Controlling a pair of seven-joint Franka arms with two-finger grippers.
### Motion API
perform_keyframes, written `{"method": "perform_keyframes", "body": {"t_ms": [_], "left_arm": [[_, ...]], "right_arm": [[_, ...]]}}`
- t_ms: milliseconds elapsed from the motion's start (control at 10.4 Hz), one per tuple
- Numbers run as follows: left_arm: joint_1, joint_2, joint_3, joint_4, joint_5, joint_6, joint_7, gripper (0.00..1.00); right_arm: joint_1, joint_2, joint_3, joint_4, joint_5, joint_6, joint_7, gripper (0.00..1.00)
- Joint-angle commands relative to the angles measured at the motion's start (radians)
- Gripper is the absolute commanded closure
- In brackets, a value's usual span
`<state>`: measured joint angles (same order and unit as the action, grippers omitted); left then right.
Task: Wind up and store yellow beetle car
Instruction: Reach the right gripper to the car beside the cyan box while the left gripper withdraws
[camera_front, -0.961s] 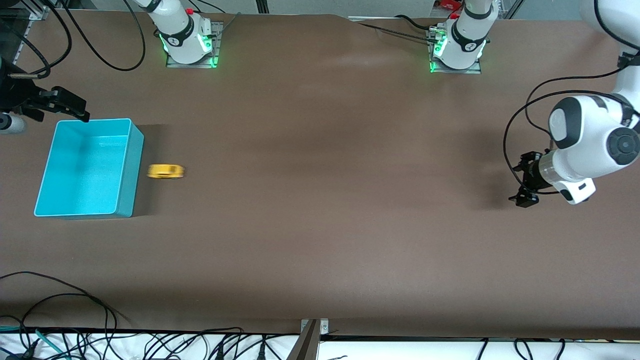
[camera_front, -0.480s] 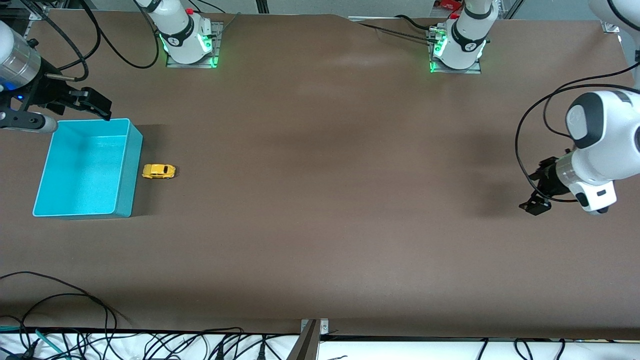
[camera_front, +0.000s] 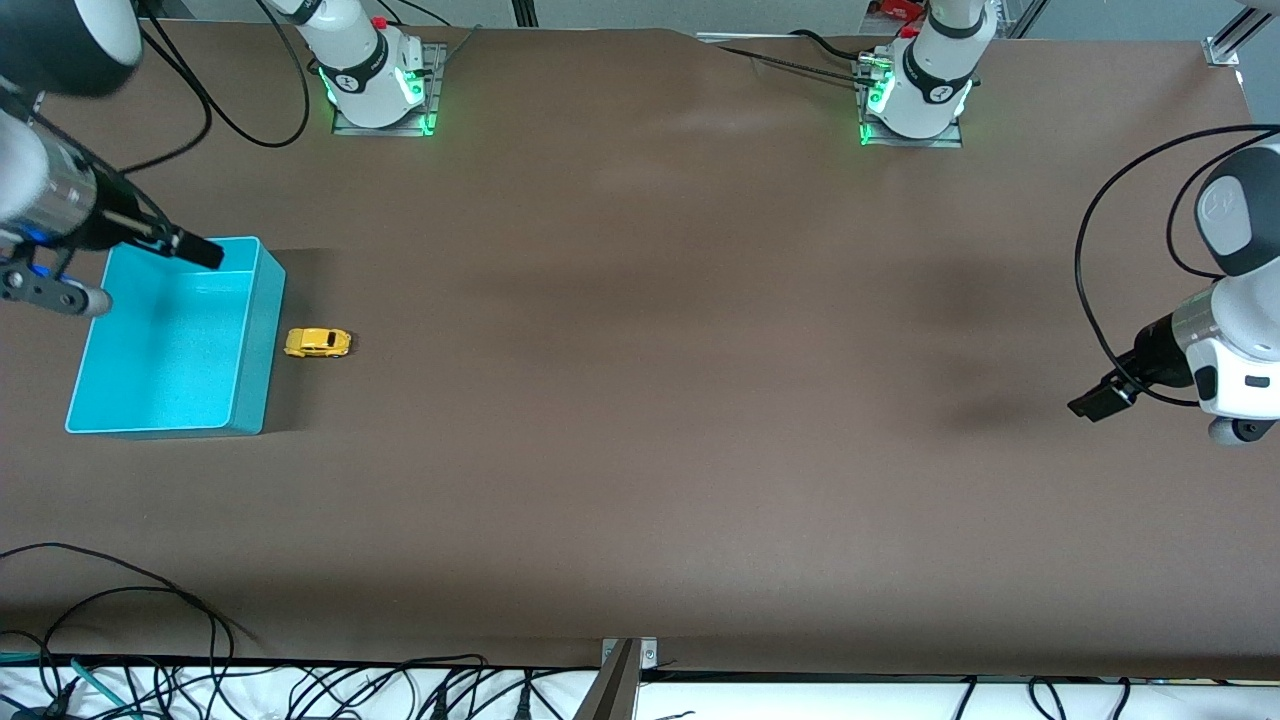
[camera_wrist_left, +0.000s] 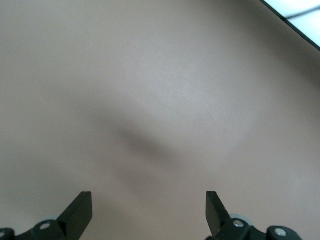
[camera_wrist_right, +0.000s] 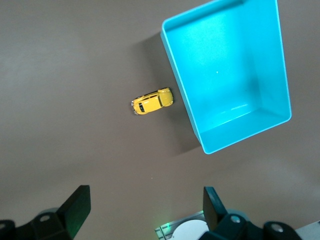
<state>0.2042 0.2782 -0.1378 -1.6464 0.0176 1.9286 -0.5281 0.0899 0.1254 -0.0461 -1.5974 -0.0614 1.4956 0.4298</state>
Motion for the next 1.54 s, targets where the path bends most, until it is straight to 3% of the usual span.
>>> {"method": "perform_keyframes", "body": {"t_ms": [0,384,576,961,1441], "left_arm": [[0.006,-0.030,-0.008,0.074,0.007,-0.101,0.205,0.00],[0.001,-0.040,-0.045,0.201,0.018,-0.210,0.328,0.00],[0.012,-0.044,-0.043,0.203,0.009,-0.243,0.384,0.00],[0.026,-0.051,-0.037,0.194,0.015,-0.292,0.401,0.00],[0.047,-0.048,-0.045,0.189,0.001,-0.293,0.419,0.00]], "right_arm": [[-0.009,-0.024,-0.047,-0.157,0.048,0.139,0.110,0.00],[-0.009,-0.020,-0.055,-0.460,0.051,0.514,0.506,0.00],[-0.007,0.006,-0.054,-0.596,0.052,0.723,0.668,0.00],[-0.007,0.179,-0.055,-0.605,0.129,0.925,0.944,0.00],[-0.002,0.272,-0.055,-0.607,0.124,0.997,0.978,0.00]]}}
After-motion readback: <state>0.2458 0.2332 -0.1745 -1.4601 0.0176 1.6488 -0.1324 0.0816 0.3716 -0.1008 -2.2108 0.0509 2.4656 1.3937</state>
